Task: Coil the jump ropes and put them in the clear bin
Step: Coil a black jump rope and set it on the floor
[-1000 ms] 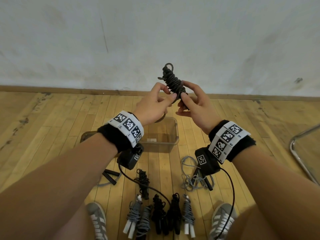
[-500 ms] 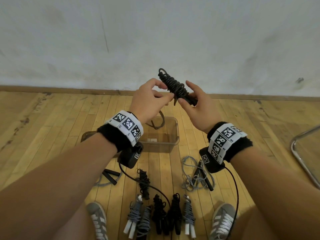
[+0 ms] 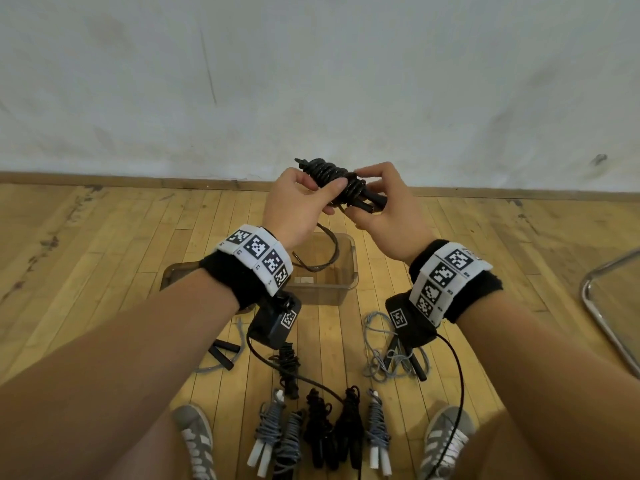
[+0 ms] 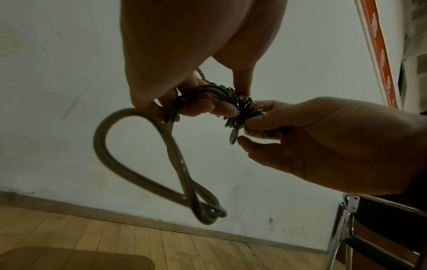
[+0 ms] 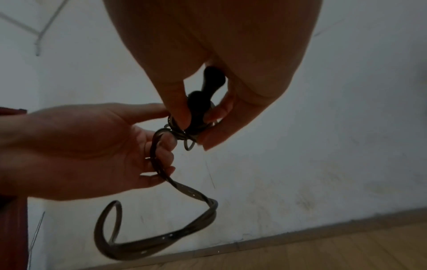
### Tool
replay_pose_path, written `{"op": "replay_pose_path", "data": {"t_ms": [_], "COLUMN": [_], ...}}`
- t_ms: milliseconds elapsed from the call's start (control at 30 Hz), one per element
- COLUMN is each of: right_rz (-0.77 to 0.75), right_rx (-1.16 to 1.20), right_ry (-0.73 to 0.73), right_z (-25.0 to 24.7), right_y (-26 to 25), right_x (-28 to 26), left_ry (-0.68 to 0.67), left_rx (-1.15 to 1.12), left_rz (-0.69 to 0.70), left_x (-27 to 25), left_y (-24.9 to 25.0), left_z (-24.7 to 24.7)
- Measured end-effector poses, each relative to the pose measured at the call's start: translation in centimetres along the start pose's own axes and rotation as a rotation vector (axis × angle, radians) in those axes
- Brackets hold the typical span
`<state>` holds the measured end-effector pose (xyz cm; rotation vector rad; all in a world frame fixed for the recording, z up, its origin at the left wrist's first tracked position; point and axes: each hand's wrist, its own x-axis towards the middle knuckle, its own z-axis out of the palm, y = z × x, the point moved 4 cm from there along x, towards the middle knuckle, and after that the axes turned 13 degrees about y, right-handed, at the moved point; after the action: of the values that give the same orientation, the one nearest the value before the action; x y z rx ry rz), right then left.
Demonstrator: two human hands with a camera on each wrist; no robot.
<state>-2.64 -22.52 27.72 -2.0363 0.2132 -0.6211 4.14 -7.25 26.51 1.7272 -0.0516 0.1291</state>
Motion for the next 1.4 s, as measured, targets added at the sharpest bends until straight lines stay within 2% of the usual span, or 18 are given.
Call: {"op": "replay_pose_path", "data": {"t_ms": [100, 267, 433, 533, 700, 800, 933, 1067, 1267, 1400], "right_rz": [0.155, 0.235, 0.045, -0.054, -0.112, 0.031, 0.228, 0.336, 0.302, 0.236], "right_rx": [0.083, 0.073, -0.104, -0.177, -0.088, 0.107, 0.320, 0.342, 0.373, 0.268], "right_ry": [-0.096, -0.128, -0.034, -0.024, -0.103, -0.140, -0.108, -0.170, -0.215, -0.202], "right_z": [0.2, 0.8, 0.2, 0.0, 1.4, 1.6, 0.9, 0.9, 0.0, -0.3], "right_y": [0.6, 1.8, 2.0, 1.3, 0.3, -0.1, -0.4, 0.0, 0.1, 0.3], "right_x": [0.0, 0.0, 0.6, 0.3, -0.9, -1.0, -0.8, -0.9, -0.9, -0.7], "left_ry": [-0.015, -0.044, -0.102, -0.061, 0.051, 0.049, -0.024, -0.059, -0.151, -0.171], "left_rx": [0.062, 0.136, 0.125, 0.035, 0.070, 0.052, -0.038, -0.044, 0.114, 0.371], "left_rz": [0.022, 0.034, 0.045, -0.005, -0.057, -0.071, -0.077, -0.039, 0.128, 0.237], "left_x": [-0.2, -0.4, -1.0, -1.1, -1.0, -1.0, -0.9, -1.0, -0.8, -0.1], "left_y": [-0.4, -0.7, -0.5, 0.0, -0.6, -0.6, -0.2, 0.0, 0.4, -0.4], "left_z": [0.3, 0.4, 0.9, 0.9, 0.3, 0.2, 0.6, 0.7, 0.4, 0.4]}}
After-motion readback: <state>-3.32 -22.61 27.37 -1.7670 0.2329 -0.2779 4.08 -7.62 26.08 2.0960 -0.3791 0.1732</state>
